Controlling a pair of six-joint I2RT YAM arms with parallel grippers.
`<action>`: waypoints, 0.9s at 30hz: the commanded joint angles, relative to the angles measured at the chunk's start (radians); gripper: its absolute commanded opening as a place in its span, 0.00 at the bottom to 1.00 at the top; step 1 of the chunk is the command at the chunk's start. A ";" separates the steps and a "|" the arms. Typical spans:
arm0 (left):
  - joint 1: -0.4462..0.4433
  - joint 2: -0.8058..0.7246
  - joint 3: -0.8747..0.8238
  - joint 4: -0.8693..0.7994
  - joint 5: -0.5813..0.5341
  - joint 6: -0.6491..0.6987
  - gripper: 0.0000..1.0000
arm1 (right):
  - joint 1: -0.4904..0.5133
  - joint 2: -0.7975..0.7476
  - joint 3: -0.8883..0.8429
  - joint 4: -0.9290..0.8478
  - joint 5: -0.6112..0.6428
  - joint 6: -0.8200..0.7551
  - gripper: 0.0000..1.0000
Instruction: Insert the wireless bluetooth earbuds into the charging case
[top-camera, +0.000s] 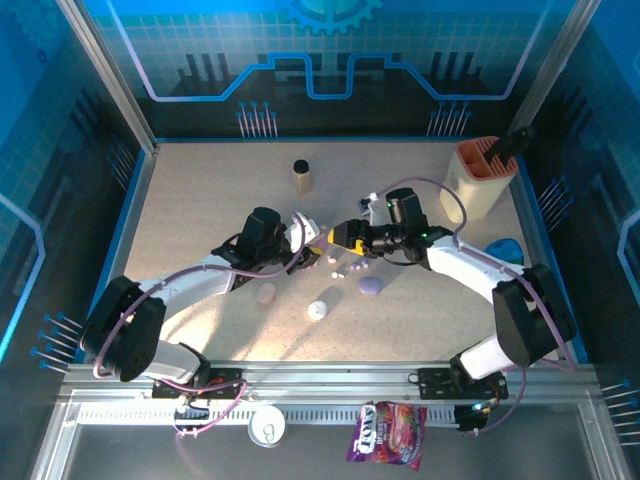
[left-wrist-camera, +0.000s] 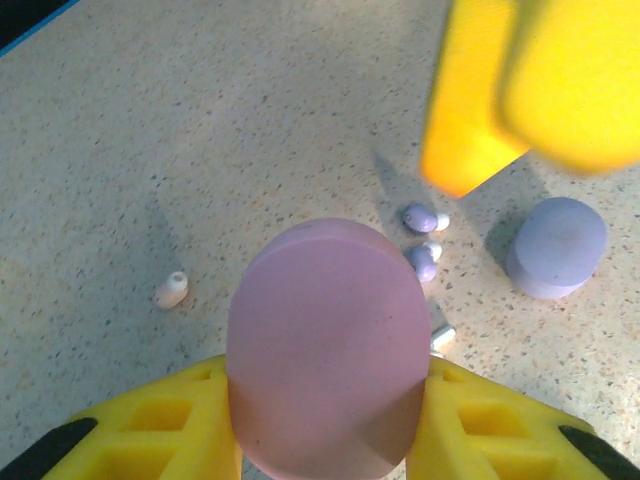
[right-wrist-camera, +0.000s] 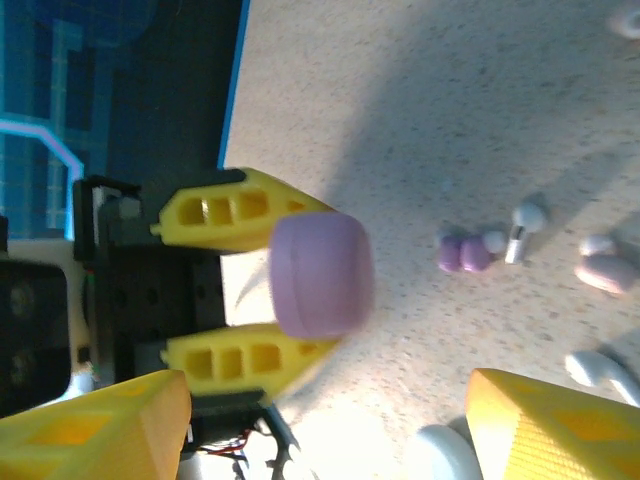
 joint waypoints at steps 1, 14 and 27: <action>-0.021 -0.026 -0.006 0.051 0.045 0.052 0.36 | 0.030 0.046 0.059 0.004 -0.056 0.002 0.68; -0.034 -0.048 -0.017 0.058 0.044 0.043 0.36 | 0.041 0.099 0.080 -0.010 -0.051 -0.002 0.34; -0.034 -0.126 -0.180 0.453 0.056 -0.122 0.86 | -0.032 -0.048 -0.004 0.112 -0.097 0.096 0.18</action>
